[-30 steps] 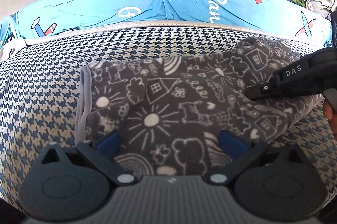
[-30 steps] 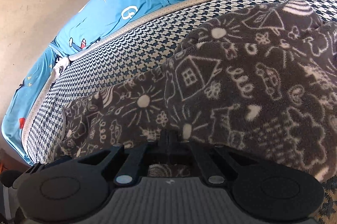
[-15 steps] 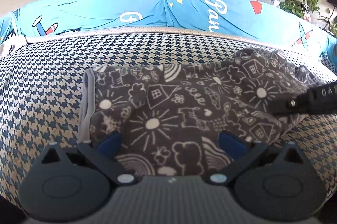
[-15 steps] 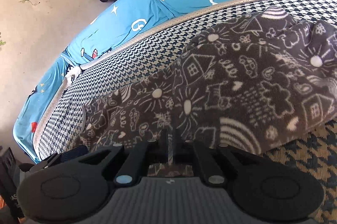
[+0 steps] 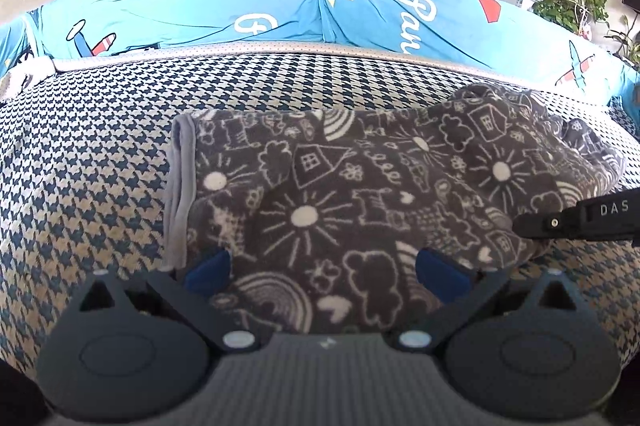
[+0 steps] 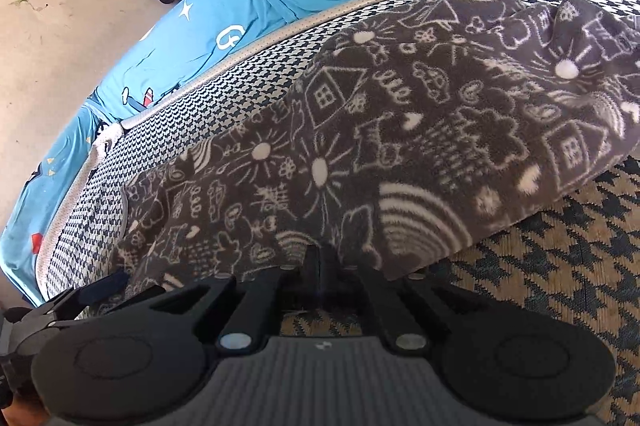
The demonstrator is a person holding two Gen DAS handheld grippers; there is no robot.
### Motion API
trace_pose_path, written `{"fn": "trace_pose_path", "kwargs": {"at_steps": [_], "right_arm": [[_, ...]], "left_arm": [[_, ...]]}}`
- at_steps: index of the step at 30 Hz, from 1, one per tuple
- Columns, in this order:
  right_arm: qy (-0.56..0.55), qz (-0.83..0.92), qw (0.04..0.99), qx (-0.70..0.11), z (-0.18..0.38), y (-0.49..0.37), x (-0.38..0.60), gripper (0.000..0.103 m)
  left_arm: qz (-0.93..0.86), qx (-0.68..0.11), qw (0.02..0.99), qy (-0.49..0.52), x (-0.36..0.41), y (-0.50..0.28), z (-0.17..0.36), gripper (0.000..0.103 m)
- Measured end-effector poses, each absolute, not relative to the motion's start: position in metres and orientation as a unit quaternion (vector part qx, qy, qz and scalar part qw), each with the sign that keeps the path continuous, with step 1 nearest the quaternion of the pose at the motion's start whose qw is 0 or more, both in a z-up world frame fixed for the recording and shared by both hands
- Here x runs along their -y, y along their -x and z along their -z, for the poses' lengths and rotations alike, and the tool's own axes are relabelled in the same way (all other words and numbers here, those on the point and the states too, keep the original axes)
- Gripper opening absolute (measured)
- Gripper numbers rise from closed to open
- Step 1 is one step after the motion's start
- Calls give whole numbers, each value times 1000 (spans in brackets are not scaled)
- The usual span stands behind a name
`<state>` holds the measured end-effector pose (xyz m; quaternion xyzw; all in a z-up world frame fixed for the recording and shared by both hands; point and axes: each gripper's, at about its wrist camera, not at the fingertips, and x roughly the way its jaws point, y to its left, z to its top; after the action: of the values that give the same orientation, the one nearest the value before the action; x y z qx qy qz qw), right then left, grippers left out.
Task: Fold clothes
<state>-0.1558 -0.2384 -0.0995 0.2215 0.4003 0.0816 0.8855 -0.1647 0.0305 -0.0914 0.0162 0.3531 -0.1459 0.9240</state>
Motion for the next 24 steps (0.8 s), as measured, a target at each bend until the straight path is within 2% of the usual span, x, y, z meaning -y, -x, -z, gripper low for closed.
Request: {"fn": "trace_pose_path", "kwargs": {"at_steps": [10,16,24], "right_arm": [[-215,-109,902,-358,82,175,225,4],[-203,-92,889,-401,95,169,215,2],[-224,-89,883,-403,99,169,221,0]], "left_arm": [[146,-330,933,-5,-46,178,82,103],[143,-344,928,-9,-48,176,86,103],[140,-362,922,-10,-47,172,94,103]]}}
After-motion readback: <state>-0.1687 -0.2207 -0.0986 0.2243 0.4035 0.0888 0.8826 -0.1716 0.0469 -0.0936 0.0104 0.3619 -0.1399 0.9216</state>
